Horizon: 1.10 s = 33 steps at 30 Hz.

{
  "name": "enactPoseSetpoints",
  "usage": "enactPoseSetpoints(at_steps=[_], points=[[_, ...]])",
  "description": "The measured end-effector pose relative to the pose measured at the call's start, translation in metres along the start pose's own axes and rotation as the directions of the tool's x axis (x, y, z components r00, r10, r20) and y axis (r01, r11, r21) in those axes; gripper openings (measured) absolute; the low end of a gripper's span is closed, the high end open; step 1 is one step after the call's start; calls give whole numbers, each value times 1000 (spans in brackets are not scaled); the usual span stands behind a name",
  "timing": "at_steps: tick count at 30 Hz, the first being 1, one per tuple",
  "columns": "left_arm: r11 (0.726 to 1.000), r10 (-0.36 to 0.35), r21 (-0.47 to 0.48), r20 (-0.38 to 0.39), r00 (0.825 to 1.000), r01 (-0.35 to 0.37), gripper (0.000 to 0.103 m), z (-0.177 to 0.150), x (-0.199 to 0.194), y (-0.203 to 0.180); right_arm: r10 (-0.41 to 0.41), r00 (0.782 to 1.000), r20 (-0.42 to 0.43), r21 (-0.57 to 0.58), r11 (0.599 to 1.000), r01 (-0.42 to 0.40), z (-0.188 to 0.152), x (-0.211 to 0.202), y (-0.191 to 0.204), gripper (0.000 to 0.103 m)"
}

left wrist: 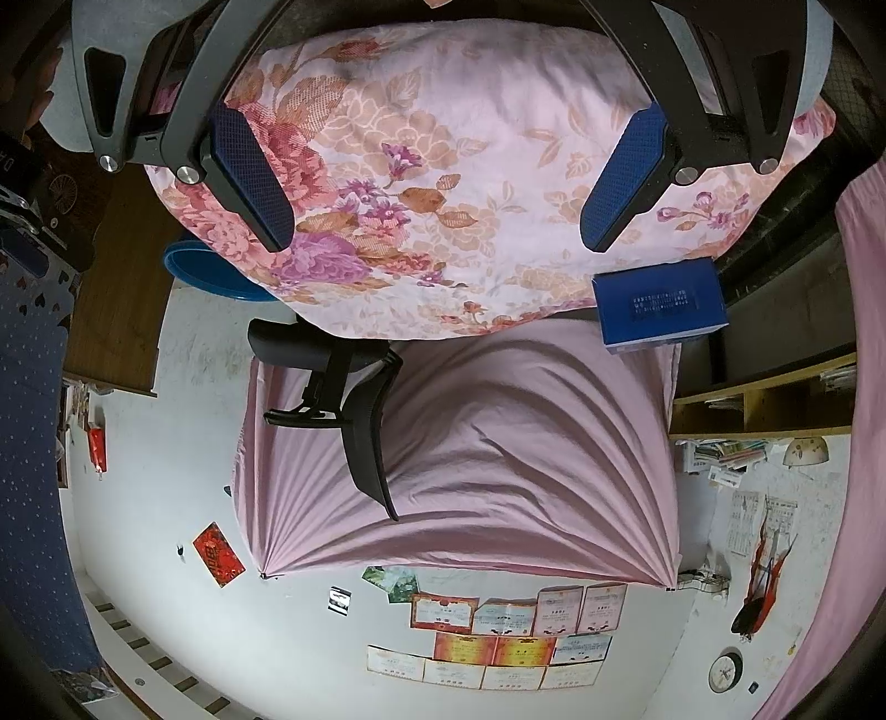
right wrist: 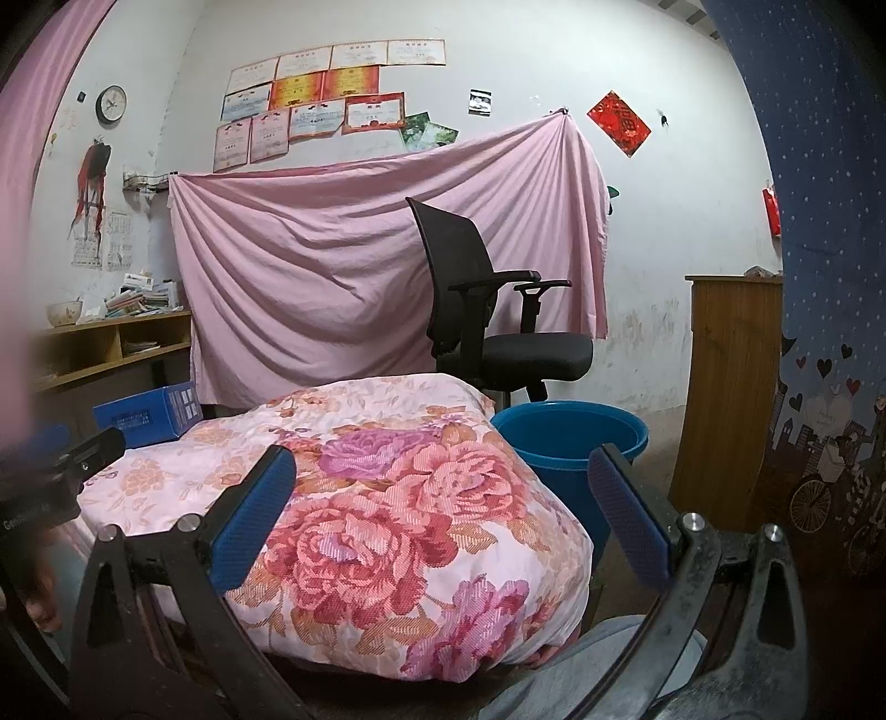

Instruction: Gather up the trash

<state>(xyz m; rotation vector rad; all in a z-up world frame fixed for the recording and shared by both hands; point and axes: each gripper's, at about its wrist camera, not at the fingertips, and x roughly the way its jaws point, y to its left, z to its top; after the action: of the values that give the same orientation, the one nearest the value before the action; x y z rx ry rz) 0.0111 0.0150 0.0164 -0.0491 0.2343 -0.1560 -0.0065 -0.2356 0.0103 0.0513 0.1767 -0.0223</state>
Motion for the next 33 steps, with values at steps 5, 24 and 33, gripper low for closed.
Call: enactPoseSetpoints(at_steps=[5, 24, 33], points=[[1000, 1, 1, 3, 1000, -1, 101, 0, 1, 2, 1, 1000, -1, -1, 1000, -1, 0, 0, 0, 103], [1000, 1, -7, -2, 1000, -1, 101, 0, 2, 2, 1, 1000, -7, 1, 1000, -1, -1, 1, 0, 103], [1000, 1, -8, -2, 1000, -1, 101, -1, 2, 2, 2, 1000, -8, 2, 1000, -2, -1, 2, -1, 103]])
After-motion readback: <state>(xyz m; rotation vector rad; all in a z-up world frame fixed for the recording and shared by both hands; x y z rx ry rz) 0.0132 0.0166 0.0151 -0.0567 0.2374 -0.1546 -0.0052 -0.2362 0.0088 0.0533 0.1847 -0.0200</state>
